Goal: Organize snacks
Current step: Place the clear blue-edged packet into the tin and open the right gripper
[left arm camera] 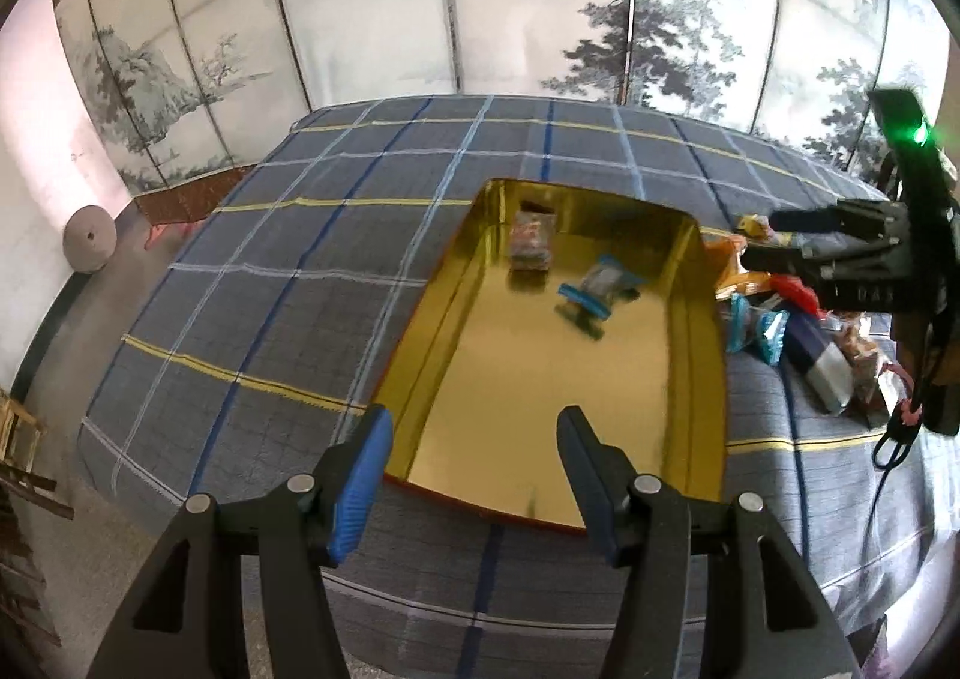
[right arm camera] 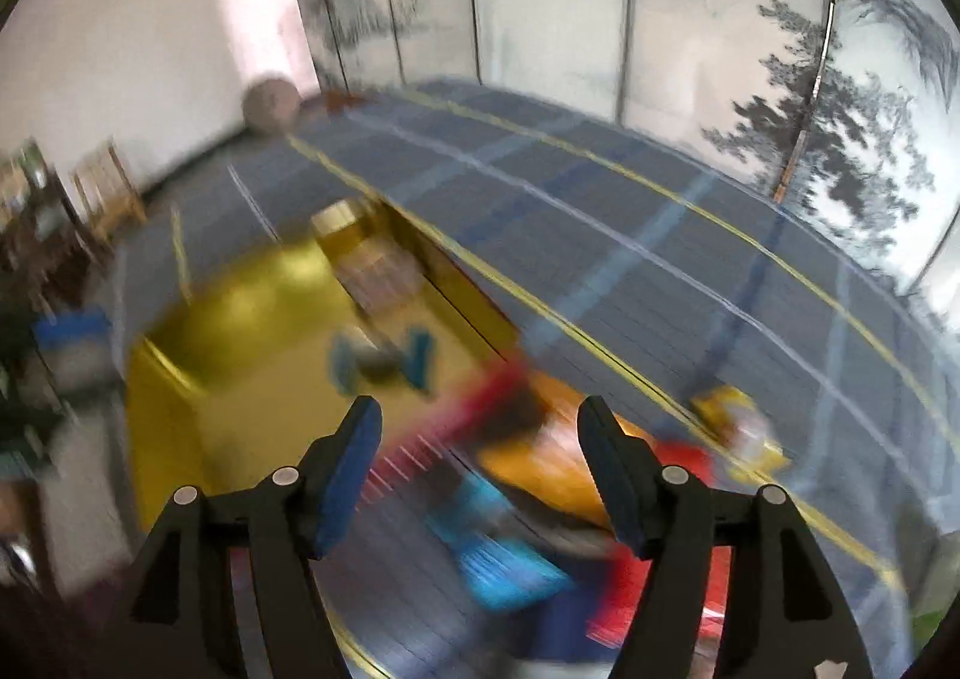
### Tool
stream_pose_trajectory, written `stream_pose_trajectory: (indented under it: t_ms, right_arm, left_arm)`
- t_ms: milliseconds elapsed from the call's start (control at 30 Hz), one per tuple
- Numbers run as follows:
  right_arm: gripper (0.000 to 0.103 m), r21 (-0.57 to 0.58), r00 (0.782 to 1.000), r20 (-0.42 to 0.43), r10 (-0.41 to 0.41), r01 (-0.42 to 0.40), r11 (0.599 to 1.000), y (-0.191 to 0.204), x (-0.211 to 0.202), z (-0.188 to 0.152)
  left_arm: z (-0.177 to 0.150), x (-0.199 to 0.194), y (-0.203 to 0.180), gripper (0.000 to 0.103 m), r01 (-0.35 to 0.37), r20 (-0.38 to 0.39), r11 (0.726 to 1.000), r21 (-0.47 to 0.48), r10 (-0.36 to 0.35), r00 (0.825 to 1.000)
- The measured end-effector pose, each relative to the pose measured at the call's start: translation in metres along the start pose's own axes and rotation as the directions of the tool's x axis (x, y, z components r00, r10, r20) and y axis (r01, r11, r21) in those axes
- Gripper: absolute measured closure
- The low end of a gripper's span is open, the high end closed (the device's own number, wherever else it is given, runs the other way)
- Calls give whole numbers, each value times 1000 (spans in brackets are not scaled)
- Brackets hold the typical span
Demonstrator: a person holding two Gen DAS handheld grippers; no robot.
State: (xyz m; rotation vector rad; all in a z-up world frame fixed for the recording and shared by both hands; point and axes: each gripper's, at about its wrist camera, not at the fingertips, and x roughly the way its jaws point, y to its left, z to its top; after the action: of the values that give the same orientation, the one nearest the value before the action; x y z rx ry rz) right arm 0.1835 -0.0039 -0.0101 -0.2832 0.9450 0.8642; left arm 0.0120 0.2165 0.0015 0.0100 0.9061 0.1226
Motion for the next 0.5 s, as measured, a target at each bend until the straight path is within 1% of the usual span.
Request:
stream_pose_trajectory:
  t_ms: [33,100,133,167,233,267,433,500]
  right_arm:
    - [38,-29,999,-28,-19,19,999,-2,4,-1]
    - [38,-110,994,-63,-88,81,991,-3,12,-2]
    - [38,-127,993,-68,-93,84,988,-5,15,-1]
    - [38,-138,994,-73,-79,69,988,-6,19,3]
    - [38,-153,993,-87,-81,67,986,-9,29,8]
    - [38,-159,990,-112,-85,67,985,-13,38,11]
    - [38,-91,989,-144,-16,3,996,-22,57,14]
    - [44,-64,987,-162,5,-16,998,-24,65,15]
  left_arm:
    - [0,0,-3,45,4,0,1000,5,-4,1000]
    - [0,2,-9,45,10,-6,1000,20,-10,1000]
    - [0,2,-11,45,13,-8,999,31,-13,1000]
    - [0,2,-14,45,12,-8,999,39,-12,1000]
    - [0,3,-18,45,6,-8,998,55,-5,1000]
    - [0,3,-18,45,4,-8,998,59,-4,1000]
    - [2,8,-19,45,4,-20,999,54,-3,1000]
    - [1,12,-21,45,3,-35,998,57,-1,999]
